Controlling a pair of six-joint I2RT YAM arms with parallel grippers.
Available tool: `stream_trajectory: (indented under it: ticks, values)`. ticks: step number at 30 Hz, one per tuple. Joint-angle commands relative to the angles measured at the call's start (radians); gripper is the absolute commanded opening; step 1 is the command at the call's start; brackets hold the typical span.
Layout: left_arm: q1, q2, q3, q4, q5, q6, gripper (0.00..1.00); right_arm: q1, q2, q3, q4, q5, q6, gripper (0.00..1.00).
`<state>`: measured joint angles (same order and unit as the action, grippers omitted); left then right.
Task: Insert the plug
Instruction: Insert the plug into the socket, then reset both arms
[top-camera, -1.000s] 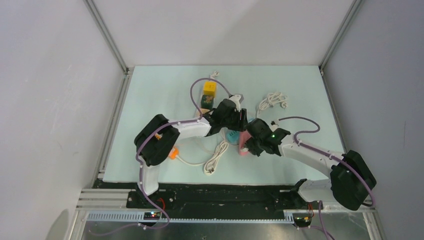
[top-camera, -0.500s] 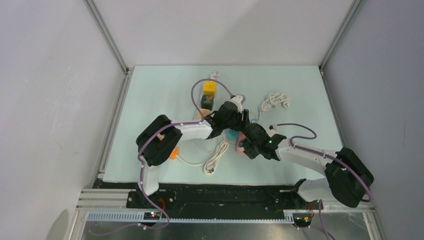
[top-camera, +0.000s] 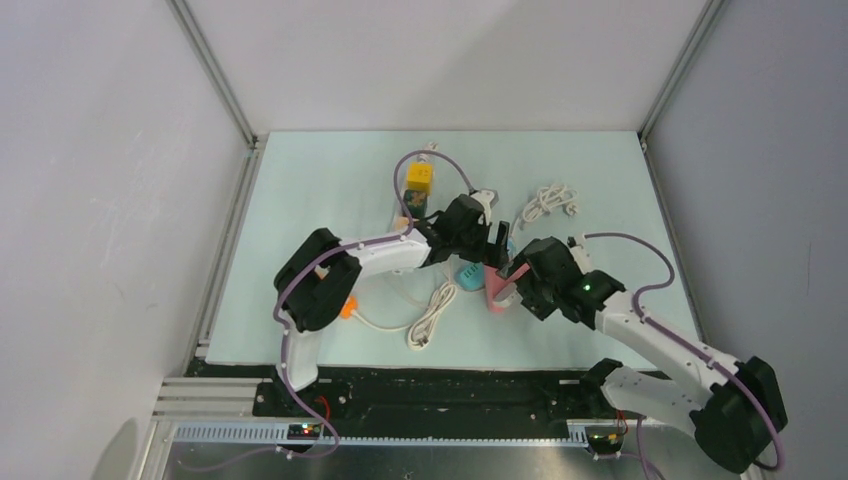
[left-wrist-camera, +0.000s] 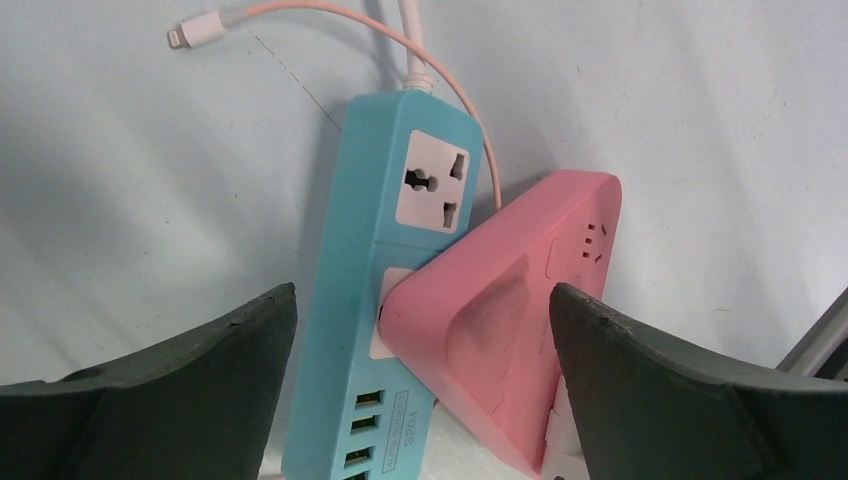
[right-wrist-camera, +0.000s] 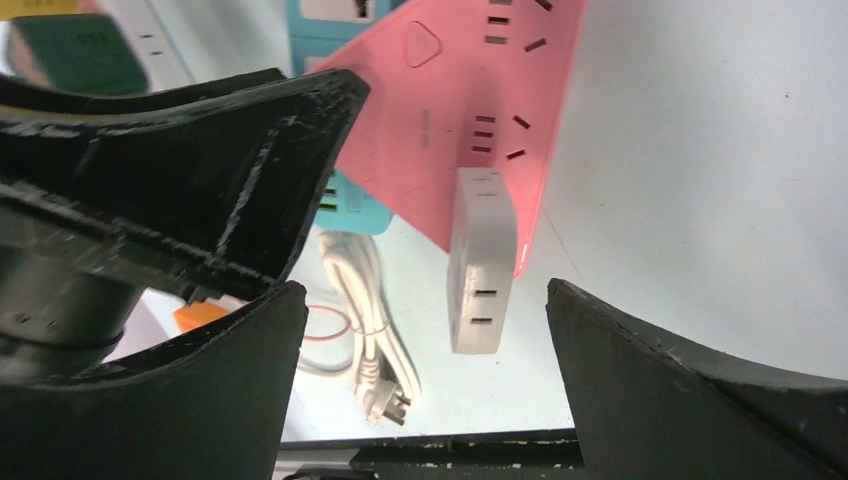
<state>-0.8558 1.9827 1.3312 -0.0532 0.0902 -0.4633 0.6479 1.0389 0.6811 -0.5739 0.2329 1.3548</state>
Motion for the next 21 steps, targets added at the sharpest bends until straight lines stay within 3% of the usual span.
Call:
stream_trajectory:
  ticks: [1, 12, 17, 21]
  values:
    - [0.006, -0.050, 0.055, -0.067, 0.010, 0.034, 1.00, -0.026, -0.100, 0.046, -0.026, -0.026, -0.075, 0.94]
    - [0.026, -0.318, 0.050, -0.249, -0.121, 0.020, 1.00, -0.161, -0.430, 0.112, -0.382, -0.030, -0.258, 0.99]
    - [0.031, -0.594, -0.059, -0.282, -0.144, 0.013, 1.00, -0.225, -0.563, 0.232, -0.532, 0.083, -0.353, 0.99]
    - [0.032, -0.888, -0.238, -0.286, -0.263, 0.065, 1.00, -0.236, -0.624, 0.379, -0.618, 0.182, -0.411, 0.99]
